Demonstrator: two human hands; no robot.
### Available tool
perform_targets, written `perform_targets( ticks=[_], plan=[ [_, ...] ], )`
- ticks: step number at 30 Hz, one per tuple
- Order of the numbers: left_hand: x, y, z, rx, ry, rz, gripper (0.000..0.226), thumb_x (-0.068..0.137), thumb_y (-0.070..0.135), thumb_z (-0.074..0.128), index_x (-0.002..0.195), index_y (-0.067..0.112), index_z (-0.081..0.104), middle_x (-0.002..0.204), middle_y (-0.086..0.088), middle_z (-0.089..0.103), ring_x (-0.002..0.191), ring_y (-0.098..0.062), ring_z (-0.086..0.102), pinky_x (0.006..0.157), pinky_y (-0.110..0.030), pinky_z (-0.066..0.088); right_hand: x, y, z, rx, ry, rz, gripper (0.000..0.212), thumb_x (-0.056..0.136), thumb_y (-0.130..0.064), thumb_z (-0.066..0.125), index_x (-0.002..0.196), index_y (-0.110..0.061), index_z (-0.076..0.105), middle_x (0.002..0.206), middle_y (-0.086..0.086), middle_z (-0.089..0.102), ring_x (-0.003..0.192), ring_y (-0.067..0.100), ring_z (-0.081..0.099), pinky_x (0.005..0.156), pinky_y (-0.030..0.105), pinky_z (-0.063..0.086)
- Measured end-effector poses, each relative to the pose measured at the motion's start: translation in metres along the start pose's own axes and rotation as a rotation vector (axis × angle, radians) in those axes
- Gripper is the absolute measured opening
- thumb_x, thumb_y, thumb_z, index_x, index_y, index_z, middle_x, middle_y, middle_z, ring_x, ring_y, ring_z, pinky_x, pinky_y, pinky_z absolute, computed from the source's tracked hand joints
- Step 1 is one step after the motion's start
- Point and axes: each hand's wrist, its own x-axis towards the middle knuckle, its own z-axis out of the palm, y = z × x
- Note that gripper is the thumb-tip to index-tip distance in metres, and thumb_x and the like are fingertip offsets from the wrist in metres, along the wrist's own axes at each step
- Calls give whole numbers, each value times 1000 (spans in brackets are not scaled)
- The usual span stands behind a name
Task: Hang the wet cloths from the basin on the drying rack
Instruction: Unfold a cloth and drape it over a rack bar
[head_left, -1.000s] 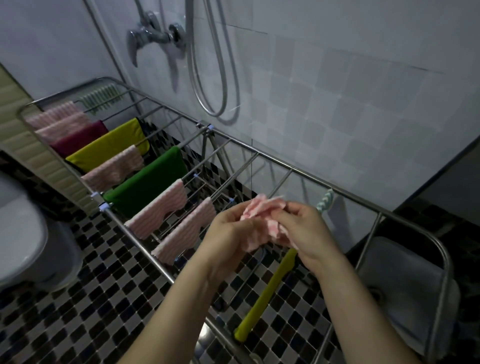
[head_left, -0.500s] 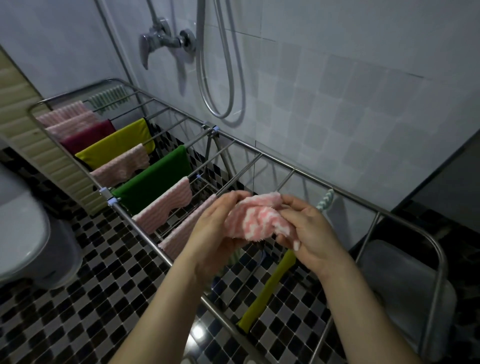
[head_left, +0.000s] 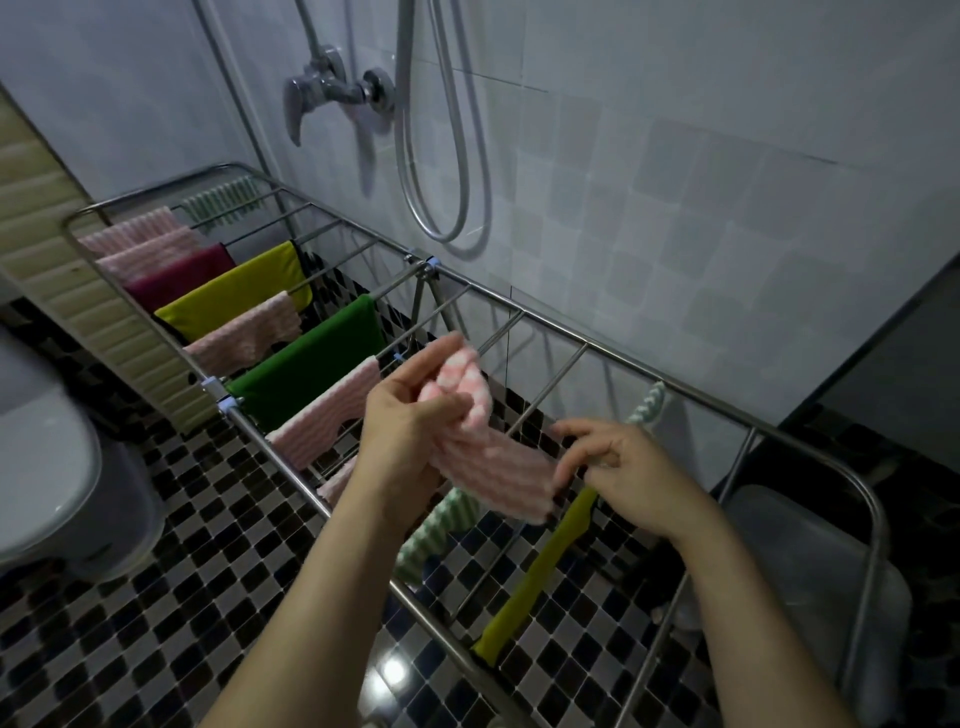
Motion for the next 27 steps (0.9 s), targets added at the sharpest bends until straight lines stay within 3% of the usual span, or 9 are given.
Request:
perform_targets(
  ticks=[3,5,7,10,13,17,19,23,27],
  plan=[
    [2,9,6,120,-188,-38,57,78,-19,53,117,20,69,118,-3,68,84,-18,67,70,-32,56,7,-7,-7,367,80,-16,26,86,-18,65,107,-34,69,136,-19,53,132,4,42,111,44,32],
    [5,11,10,269,-286,-43,56,79,-15,56,118,23,68,117,-8,65,85,-21,61,75,-32,52,23,-7,-15,613,-43,-14,52,81,-41,69,131,-31,56,141,-9,52,135,11,43,110,52,36],
    [8,10,16,372,-350,-47,55,79,-10,59,121,24,66,107,-15,61,86,-24,57,80,-38,50,38,-7,-22,659,-163,-3,59,84,-42,67,137,-22,51,138,4,56,130,20,50,104,52,42],
    [10,6,25,476,-380,6,55,80,-12,60,123,21,63,110,-19,61,89,-28,56,81,-42,50,54,-12,-28,572,-148,40,43,83,-26,69,122,-8,63,110,9,68,96,19,63,80,34,53],
    [12,2,30,478,-350,39,51,84,-11,60,123,23,61,116,1,62,88,-15,65,76,-26,56,61,-13,-39,545,-83,36,33,76,-22,72,105,-6,70,92,8,70,72,13,62,58,21,52],
    [28,-6,24,602,-195,-19,51,84,-5,65,127,21,57,105,-3,61,77,-2,64,62,-15,52,65,-14,-56,498,39,-13,5,87,-11,64,90,-15,67,80,0,71,70,12,66,58,23,54],
    [40,-6,22,824,-153,6,41,85,-1,66,122,16,62,101,3,63,76,-5,61,55,-15,49,66,-17,-62,396,97,-27,11,92,-11,61,85,-19,64,73,-6,69,63,8,64,52,20,53],
    [70,-7,23,1056,-37,109,17,88,13,65,104,12,71,94,0,69,76,-7,61,65,-23,53,71,-16,-73,280,232,-27,10,96,-19,57,86,-23,56,88,12,65,67,17,61,48,23,52],
    [100,-2,29,1066,122,234,17,90,21,64,103,13,73,91,0,72,69,-9,62,67,-32,55,77,-11,-76,280,302,-4,10,99,-20,51,90,-23,48,111,30,53,81,31,60,53,29,58]
  ],
)
